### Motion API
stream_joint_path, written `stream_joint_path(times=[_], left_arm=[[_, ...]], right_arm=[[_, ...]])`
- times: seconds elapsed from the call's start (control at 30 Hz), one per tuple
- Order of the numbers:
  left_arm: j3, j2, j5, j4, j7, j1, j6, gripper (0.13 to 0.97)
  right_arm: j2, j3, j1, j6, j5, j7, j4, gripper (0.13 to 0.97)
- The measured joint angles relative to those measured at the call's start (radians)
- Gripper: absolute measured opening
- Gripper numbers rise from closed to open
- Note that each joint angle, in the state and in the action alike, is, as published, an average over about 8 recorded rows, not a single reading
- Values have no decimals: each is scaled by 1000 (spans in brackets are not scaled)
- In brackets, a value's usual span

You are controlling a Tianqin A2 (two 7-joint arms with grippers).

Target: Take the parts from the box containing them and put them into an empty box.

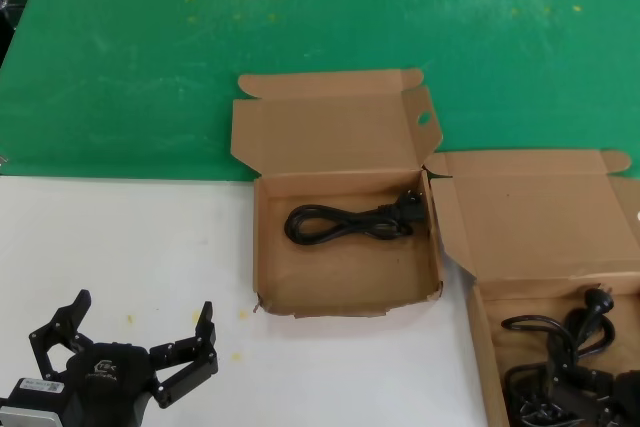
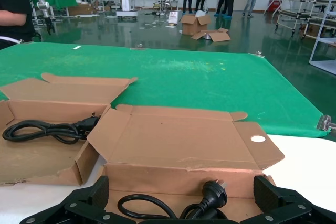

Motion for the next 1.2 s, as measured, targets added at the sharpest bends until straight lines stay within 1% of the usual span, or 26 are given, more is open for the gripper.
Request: stream_joint_path(times=[1.2], left_arm=[[0, 0, 0, 0, 0, 0, 0, 966]], right_arm=[[0, 0, 0, 0, 0, 0, 0, 966]])
